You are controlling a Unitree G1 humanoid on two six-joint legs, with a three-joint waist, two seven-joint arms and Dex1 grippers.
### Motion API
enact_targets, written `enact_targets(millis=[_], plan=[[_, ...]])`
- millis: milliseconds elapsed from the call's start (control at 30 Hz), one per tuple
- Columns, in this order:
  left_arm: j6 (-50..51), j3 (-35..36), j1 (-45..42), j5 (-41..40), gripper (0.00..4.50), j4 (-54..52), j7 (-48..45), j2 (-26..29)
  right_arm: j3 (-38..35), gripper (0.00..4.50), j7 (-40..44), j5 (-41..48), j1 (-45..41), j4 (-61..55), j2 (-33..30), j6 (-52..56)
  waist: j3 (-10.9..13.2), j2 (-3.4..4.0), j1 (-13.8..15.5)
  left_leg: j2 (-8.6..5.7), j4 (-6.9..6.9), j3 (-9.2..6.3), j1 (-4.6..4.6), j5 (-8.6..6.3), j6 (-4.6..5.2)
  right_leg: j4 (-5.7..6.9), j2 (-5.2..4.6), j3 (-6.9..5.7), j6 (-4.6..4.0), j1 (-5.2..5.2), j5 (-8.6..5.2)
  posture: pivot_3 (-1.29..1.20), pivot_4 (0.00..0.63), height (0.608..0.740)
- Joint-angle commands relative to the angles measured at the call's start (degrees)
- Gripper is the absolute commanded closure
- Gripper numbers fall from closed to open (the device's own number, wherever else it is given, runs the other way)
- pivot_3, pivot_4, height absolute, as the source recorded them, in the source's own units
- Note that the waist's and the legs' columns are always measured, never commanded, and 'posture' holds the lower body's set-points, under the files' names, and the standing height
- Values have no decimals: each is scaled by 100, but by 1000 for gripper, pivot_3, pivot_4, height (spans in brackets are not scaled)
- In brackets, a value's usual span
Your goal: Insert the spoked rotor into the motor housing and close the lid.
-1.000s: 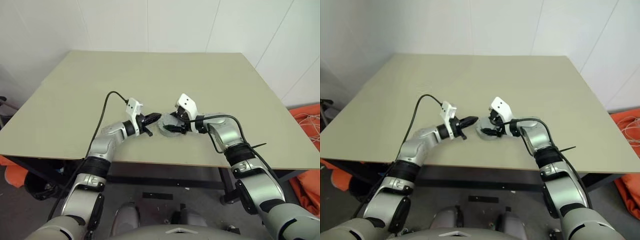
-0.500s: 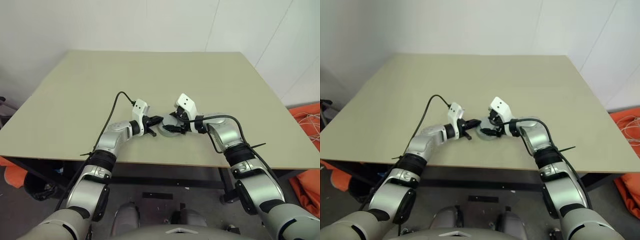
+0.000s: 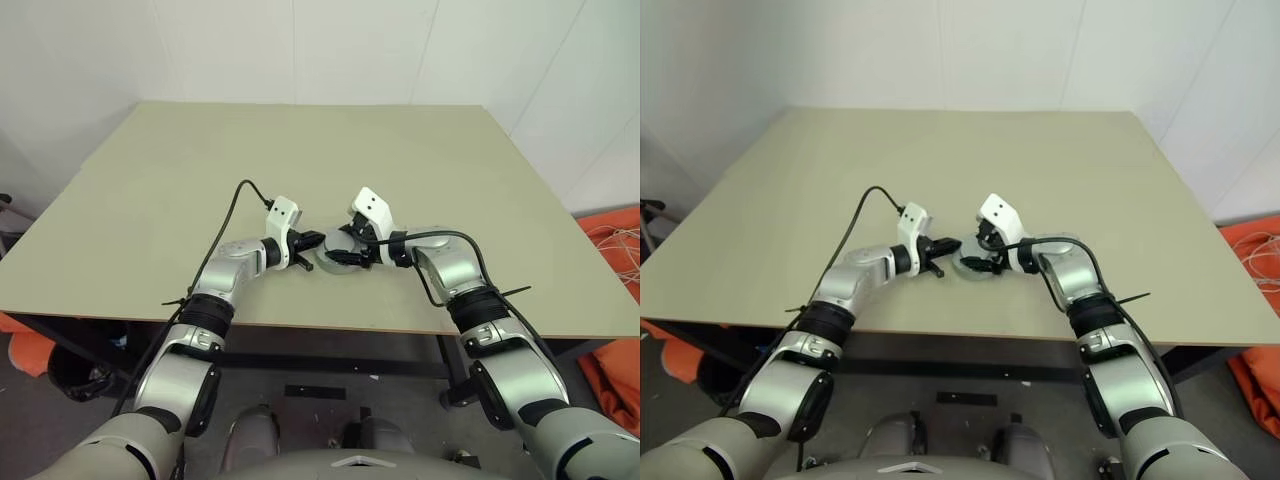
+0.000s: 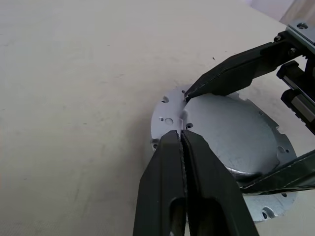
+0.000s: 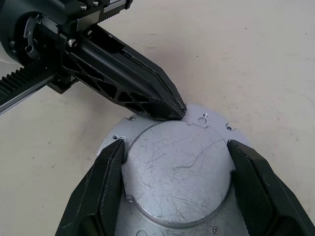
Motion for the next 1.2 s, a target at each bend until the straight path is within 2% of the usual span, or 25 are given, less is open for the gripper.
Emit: enact_targets(millis=[33,167,233,300,500,1100,1200], plan=[[94,-157,35,53,4434,-70,-147,-32,142,1289,149,107,78,-318,71,104,0,0,1,-1,-1,0,0,0,0,-2,0,0,0,0,0,0,0,740],[110,-178,58,57,4434,-111,-212,-51,120,1289,207,163,117,-444,39,213,0,0,9,-4,-17,1,-1,0,0,-8,-1,0,-5,-2,-3,0,0,740],[122,-186,70,57,4434,-129,-244,-59,112,530,223,180,130,-485,25,249,0,0,12,-4,-24,1,0,0,0,-9,-1,0,-10,-4,-6,0,0,740],[119,-189,79,66,4434,-134,-245,-65,99,21,213,185,135,-503,19,262,0,0,12,-4,-30,2,2,1,-1,-9,-1,-1,-13,-4,-8,0,0,740],[137,-207,113,81,4434,-172,-279,-69,52,21,111,164,150,-573,-18,270,0,0,14,-4,-36,2,5,3,-4,-9,-1,-2,-14,-3,-9,0,0,740],[108,-216,158,124,4434,-200,-327,-167,-353,21,117,668,329,-1442,-643,839,0,0,147,-8,-48,4,8,6,-8,-13,-3,-2,-13,-2,-10,0,0,740],[116,-224,169,122,4434,-226,-338,-177,-617,21,44,1060,363,-1692,-592,1418,0,0,178,-7,-49,5,8,6,-8,-13,-3,-2,-13,-3,-10,0,0,740]])
